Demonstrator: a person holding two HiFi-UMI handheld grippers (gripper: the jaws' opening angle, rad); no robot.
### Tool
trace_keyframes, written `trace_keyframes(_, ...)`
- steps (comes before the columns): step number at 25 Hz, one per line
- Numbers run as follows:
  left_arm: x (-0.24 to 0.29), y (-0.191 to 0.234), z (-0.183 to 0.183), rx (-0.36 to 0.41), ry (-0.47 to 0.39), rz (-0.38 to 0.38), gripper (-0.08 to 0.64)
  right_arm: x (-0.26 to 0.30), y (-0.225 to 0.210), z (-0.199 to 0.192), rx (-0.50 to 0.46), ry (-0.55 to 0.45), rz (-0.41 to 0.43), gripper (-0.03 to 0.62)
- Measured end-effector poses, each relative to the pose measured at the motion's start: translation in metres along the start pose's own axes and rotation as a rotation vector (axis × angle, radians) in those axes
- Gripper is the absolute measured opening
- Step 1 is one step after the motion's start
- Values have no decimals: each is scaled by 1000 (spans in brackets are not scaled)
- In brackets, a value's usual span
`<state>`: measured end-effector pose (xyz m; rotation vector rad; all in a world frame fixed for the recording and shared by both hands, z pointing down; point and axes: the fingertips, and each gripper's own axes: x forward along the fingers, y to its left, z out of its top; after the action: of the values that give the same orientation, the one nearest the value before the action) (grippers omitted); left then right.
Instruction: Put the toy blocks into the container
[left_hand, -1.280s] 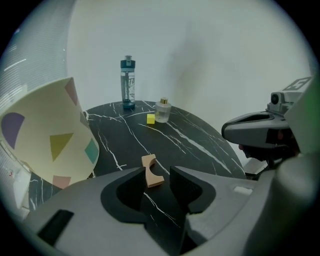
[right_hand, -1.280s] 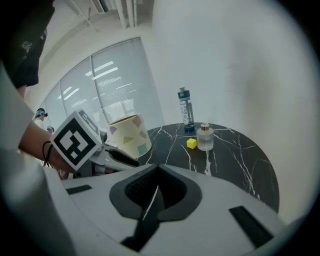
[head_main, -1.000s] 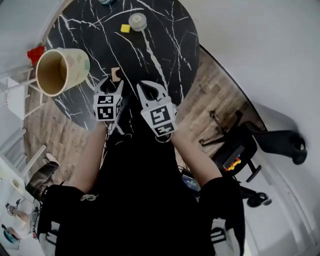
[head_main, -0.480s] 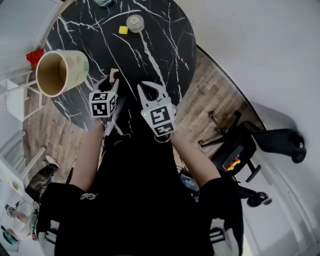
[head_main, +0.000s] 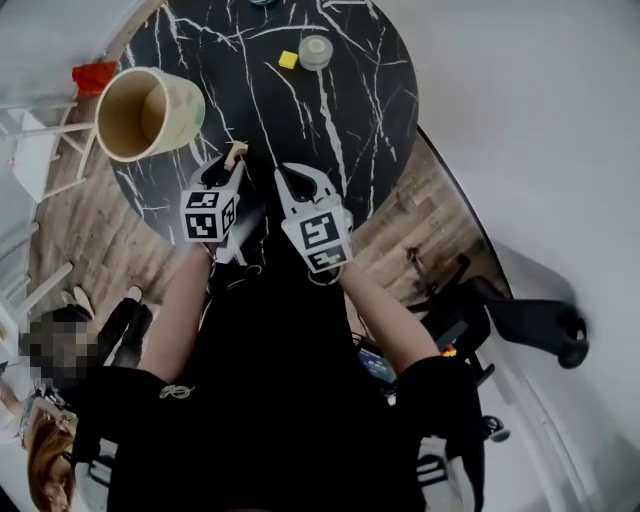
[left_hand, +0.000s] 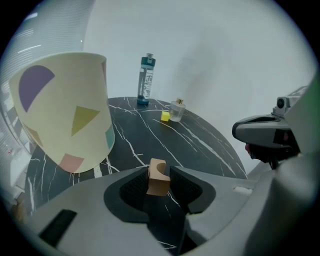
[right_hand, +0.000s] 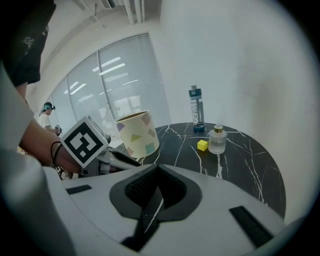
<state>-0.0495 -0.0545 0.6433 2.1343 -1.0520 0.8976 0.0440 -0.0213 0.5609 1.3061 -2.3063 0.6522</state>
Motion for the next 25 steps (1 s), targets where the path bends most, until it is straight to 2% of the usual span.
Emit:
trace_keyframes(5,-27,10,7,-40,-67,29,130,10,18,9,-40,1,53,-3)
trace_keyframes(15,-87,23,32,-55,-201,111,130,21,57,36,-104,-28,154,-3)
trace_keyframes(19,-110,38,35,-95,-252,167,130,32,72,56,-137,-61,200,-3)
trace_keyframes(25,-159,72,45,-154,-355,291,130,44,97,90,-179,-115,272,-3)
